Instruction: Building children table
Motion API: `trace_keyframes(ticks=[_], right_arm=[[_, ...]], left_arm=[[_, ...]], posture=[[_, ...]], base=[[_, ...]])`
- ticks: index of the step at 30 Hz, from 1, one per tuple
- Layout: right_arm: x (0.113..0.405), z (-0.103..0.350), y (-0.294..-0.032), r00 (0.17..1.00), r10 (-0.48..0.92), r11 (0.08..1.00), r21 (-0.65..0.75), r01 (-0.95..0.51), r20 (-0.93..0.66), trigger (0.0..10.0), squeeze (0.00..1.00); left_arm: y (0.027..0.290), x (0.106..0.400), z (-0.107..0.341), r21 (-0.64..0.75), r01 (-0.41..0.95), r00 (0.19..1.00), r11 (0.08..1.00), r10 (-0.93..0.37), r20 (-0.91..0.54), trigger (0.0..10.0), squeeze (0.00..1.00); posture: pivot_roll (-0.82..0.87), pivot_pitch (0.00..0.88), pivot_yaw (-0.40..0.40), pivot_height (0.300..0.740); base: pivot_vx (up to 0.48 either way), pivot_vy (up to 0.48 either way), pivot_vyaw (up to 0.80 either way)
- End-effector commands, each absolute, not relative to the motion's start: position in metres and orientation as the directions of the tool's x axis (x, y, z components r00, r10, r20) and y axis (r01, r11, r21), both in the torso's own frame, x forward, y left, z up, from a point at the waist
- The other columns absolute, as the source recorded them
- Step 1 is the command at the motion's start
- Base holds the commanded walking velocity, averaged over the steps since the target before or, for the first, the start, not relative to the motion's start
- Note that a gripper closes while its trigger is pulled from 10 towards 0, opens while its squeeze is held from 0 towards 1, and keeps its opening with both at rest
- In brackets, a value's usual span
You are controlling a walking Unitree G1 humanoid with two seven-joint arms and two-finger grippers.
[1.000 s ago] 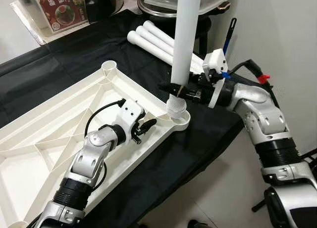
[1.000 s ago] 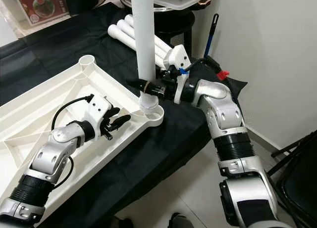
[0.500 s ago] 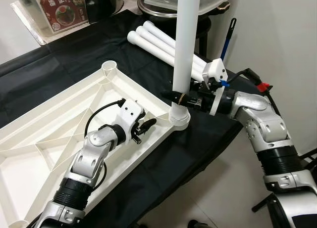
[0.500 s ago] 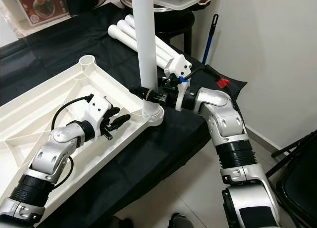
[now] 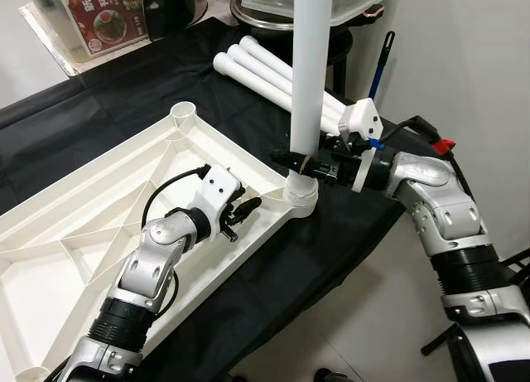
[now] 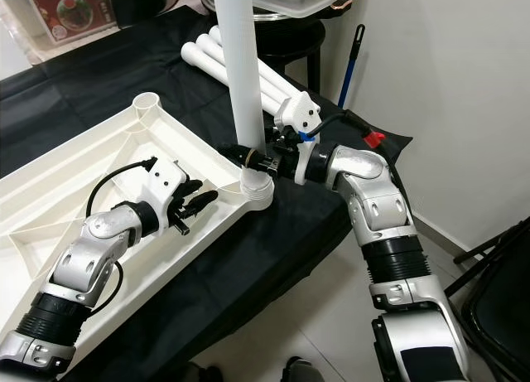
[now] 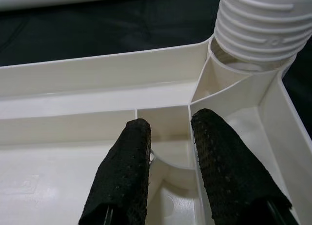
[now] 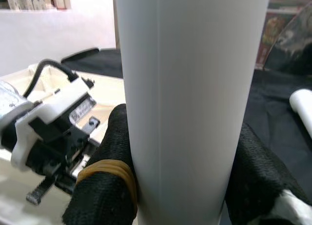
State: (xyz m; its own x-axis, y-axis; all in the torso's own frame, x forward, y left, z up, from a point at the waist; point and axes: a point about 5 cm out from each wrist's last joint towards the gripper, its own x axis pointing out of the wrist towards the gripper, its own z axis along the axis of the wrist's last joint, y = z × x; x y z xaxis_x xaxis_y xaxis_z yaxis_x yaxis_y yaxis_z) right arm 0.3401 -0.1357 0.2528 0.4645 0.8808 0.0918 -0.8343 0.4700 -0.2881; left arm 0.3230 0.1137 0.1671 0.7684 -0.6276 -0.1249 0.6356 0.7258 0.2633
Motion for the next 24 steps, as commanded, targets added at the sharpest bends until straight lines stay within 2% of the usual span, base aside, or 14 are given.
trace_keyframes(ticks=[1,10,24], right_arm=[[0.339,0.248,-0.137,0.468,0.874,0.485,-0.263,-0.834,0.13,10.0,0.0],[0.339,0.235,-0.137,0.488,0.863,0.506,-0.225,-0.833,0.131,10.0,0.0],[0.343,0.234,-0.153,0.536,0.84,0.537,-0.265,-0.801,0.084,10.0,0.0]], left_arm=[[0.114,0.32,0.163,0.261,0.648,0.759,0.715,-0.634,-0.148,10.0,0.0],[0.117,0.318,0.164,0.265,0.65,0.757,0.712,-0.635,-0.154,10.0,0.0],[0.117,0.318,0.164,0.27,0.657,0.752,0.704,-0.639,-0.161,10.0,0.0]], posture=[[-0.01,0.219,0.062,0.74],[0.0,0.229,0.07,0.74],[0.0,0.223,0.074,0.74]], base=[[0.0,0.0,0.0],[0.0,0.0,0.0],[0.0,0.0,0.0]])
